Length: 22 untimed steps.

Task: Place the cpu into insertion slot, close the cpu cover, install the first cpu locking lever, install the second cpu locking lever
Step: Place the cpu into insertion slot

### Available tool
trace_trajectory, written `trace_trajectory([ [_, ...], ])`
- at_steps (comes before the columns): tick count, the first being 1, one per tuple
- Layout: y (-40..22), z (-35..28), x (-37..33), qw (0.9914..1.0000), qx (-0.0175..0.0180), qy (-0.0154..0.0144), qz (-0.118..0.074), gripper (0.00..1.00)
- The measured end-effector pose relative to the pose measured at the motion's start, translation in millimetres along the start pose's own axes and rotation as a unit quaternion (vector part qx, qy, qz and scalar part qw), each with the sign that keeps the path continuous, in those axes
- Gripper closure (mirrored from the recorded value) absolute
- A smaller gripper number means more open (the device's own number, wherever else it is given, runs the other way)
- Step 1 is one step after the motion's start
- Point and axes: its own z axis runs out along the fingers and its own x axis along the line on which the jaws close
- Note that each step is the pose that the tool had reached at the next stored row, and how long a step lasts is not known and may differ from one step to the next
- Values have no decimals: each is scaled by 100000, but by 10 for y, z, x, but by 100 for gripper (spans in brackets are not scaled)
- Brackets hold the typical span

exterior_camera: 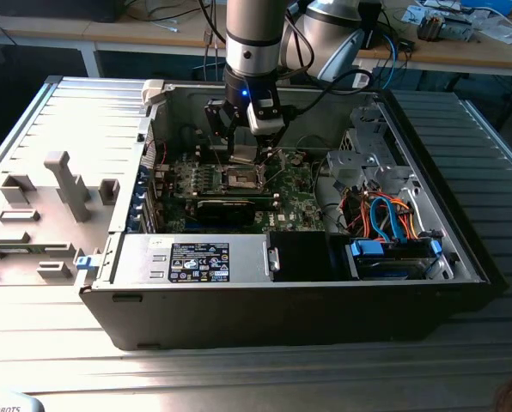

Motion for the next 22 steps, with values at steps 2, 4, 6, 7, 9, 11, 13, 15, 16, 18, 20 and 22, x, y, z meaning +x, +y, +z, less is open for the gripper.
trace_trajectory([
  [2,0,0,0,100000,-5,-5,68,45],
  [4,0,1,0,100000,-8,-4,134,45],
  [6,0,2,0,99999,-9,-11,320,45],
  [7,0,1,0,99999,-5,-12,445,45],
  [9,0,2,0,99996,-21,-24,846,45],
  [11,0,3,0,99986,-38,-48,1652,45],
  [13,0,4,0,99975,-34,-65,2239,45],
  [15,0,6,0,99967,-40,-73,2552,45],
  [16,0,7,0,99964,-43,-79,2667,45],
  [18,0,8,0,99961,-45,-82,2795,45],
  [20,0,9,0,99957,-48,-84,2916,45],
  [22,0,9,0,99954,-48,-89,3033,45],
])
